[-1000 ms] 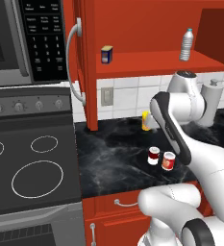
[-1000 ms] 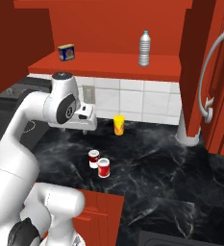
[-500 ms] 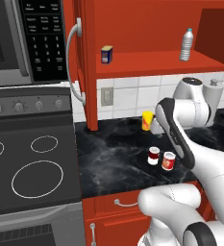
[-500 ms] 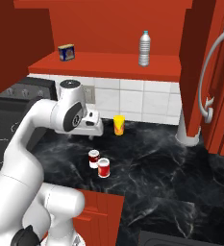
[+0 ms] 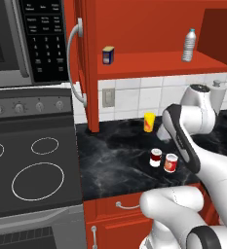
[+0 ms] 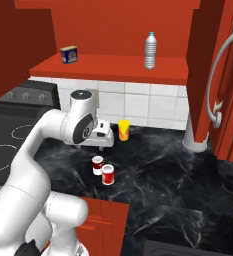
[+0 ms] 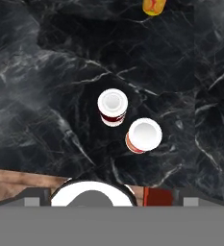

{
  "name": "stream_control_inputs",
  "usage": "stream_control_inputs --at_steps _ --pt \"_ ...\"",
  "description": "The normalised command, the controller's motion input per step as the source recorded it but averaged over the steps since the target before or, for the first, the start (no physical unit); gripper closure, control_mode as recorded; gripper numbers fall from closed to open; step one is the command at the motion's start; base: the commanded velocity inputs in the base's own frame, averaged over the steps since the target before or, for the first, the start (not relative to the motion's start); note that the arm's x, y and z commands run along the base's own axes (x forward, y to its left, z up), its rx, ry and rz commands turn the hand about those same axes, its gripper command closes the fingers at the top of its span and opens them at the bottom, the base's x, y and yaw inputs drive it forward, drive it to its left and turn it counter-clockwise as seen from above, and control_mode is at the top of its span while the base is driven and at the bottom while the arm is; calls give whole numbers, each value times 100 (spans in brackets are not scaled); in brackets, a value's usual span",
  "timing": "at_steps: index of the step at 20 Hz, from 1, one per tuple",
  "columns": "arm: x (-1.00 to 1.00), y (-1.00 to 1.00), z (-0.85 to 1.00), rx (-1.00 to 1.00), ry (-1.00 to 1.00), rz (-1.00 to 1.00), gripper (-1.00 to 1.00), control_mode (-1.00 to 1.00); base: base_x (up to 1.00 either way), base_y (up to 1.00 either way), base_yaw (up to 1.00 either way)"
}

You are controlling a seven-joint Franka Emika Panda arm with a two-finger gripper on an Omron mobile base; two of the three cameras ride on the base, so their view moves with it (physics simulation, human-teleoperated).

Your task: Pick the cans from the counter and place them in their designated side in the cabinet.

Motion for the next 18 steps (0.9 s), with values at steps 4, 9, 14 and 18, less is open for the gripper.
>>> stream_control_inputs --at_steps 4,9,14,18 --pt "0 -18 -21 0 0 1 -100 -100 0 0 0" --pt "0 -11 -22 -1 0 1 -100 -100 0 0 0" --pt "0 -12 -25 -1 0 2 -100 -100 0 0 0" --pt "0 -13 -23 -1 0 2 -100 -100 0 0 0"
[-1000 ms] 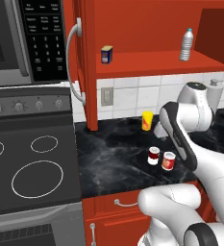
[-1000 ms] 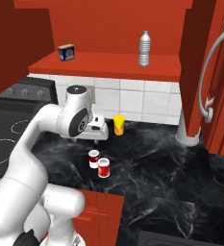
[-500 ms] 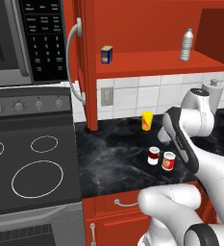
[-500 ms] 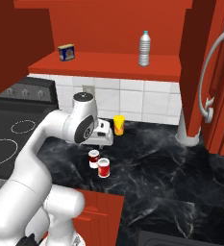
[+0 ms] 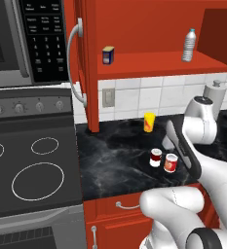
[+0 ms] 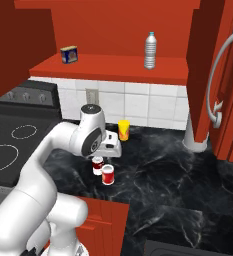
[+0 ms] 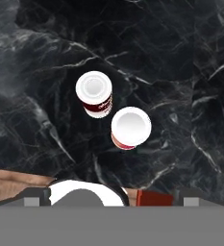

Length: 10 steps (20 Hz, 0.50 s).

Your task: Pick the cans from the counter and place them in their designated side in the cabinet.

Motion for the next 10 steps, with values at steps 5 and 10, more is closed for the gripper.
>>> stream_control_inputs --at_steps 5,10 --pt "0 -11 -17 0 0 2 -100 -100 0 0 0" --pt "0 -8 -18 0 0 2 -100 -100 0 0 0"
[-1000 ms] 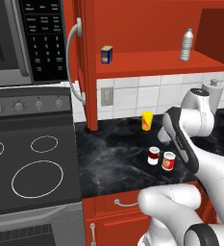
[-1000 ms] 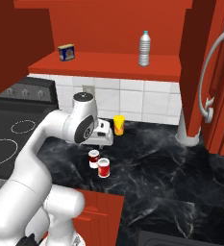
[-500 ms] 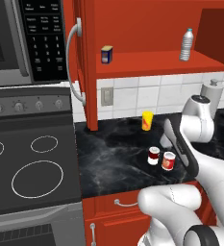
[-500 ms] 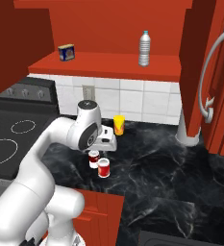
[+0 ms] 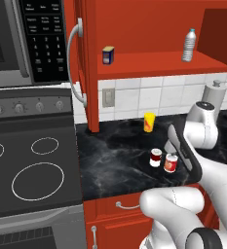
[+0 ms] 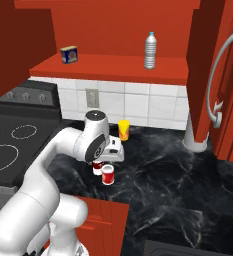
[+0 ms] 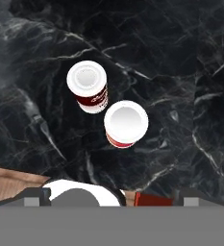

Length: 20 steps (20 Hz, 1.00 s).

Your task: Pick the cans from the counter and place them in their designated side in the cabinet.

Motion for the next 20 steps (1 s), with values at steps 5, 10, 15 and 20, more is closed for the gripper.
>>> stream_control_inputs --at_steps 5,10,15,20 --pt "0 -4 -20 0 0 2 -100 -100 0 0 0" --pt "0 0 -17 0 0 2 -100 -100 0 0 0" --pt "2 0 -15 0 0 1 -100 -100 0 0 0" --pt "6 0 -10 0 0 2 -100 -100 0 0 0"
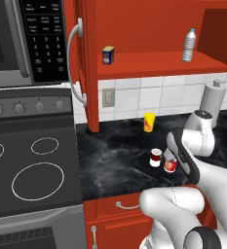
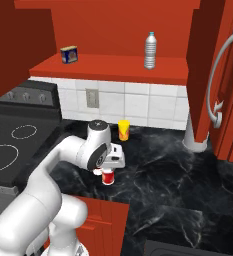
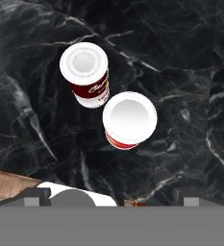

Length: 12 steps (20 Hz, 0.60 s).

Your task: Pick the cans from the counter and place them in their designated side in the cabinet.

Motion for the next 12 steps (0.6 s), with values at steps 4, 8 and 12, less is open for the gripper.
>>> stream_control_inputs --at_steps 4,8,12 --pt "12 0 -6 0 0 2 -100 -100 0 0 0" --pt "9 0 -6 0 0 2 -100 -100 0 0 0" --pt "9 0 -5 0 0 2 -100 -100 0 0 0"
